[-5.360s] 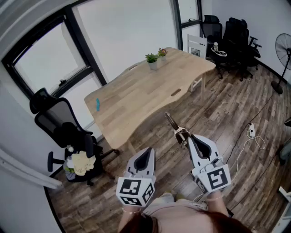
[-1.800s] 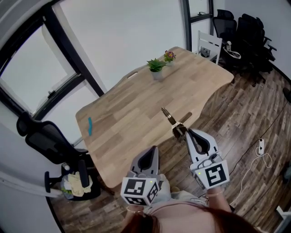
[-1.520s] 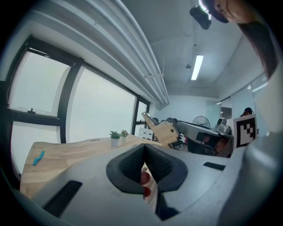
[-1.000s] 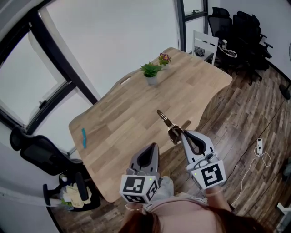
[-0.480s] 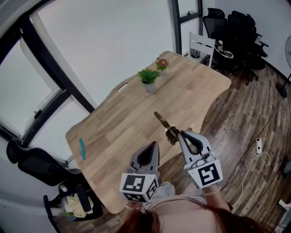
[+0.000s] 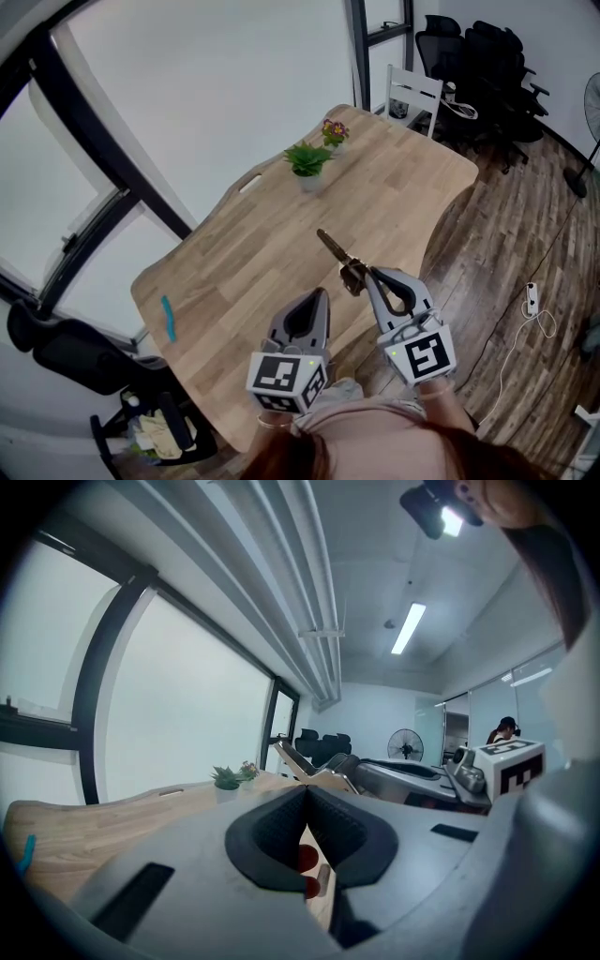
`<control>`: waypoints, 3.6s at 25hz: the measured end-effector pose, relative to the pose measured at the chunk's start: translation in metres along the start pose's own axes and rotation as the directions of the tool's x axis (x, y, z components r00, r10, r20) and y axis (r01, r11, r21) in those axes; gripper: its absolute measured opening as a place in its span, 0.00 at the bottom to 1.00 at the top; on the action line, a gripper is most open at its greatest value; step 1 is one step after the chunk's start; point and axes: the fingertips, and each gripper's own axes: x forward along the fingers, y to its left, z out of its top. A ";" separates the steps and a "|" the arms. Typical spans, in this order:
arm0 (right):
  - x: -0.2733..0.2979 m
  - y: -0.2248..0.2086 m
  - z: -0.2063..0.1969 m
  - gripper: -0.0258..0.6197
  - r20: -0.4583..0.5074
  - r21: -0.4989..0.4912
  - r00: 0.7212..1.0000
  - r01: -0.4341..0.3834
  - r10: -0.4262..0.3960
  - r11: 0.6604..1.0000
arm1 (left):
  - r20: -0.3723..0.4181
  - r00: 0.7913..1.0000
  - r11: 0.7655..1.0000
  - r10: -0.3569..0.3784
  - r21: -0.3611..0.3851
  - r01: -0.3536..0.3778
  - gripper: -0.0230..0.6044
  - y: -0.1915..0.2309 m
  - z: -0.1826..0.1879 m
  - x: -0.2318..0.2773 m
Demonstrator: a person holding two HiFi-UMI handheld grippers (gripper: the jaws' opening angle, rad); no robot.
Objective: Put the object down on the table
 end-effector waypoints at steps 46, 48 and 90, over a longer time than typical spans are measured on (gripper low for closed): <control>0.128 -0.041 -0.151 0.05 -0.351 -0.129 0.922 -0.222 0.165 0.966 | -0.045 0.998 0.997 0.050 -0.064 -0.053 0.04 0.074 -0.002 0.083; 0.134 -0.043 -0.158 0.05 -0.368 -0.133 0.913 -0.241 0.178 0.961 | -0.047 0.997 0.996 0.057 -0.062 -0.060 0.04 0.076 -0.003 0.086; 0.196 -0.040 -0.286 0.05 -0.570 -0.212 0.780 -0.443 0.258 0.871 | -0.110 0.978 0.975 0.176 -0.118 -0.189 0.04 0.131 -0.028 0.105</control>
